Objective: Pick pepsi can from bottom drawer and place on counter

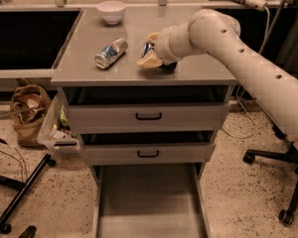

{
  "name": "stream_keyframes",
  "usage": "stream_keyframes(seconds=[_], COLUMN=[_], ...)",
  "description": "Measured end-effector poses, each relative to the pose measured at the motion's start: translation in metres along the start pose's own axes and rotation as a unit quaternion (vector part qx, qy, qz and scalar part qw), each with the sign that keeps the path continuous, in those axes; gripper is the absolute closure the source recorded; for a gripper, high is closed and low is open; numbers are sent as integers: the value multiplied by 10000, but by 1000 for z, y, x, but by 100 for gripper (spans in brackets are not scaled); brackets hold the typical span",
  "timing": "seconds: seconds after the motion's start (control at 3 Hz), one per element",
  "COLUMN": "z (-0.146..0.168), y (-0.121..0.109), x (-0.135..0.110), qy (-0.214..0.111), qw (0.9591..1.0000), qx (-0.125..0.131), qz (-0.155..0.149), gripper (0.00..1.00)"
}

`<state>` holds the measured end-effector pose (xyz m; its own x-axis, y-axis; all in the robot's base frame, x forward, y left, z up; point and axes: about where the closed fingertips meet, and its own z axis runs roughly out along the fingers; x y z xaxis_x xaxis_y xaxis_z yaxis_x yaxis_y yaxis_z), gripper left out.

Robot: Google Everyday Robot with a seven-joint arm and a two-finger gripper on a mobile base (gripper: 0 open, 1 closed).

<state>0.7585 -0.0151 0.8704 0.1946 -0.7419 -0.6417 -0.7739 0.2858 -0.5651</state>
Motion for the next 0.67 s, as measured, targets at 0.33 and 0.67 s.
stream_keyframes(seconds=[0.33,0.67], z=[0,0], y=[0,0], x=[0,0], qy=[0,0], qw=[10000,10000], qx=[0,-1], qz=[0,0], gripper=[34,10])
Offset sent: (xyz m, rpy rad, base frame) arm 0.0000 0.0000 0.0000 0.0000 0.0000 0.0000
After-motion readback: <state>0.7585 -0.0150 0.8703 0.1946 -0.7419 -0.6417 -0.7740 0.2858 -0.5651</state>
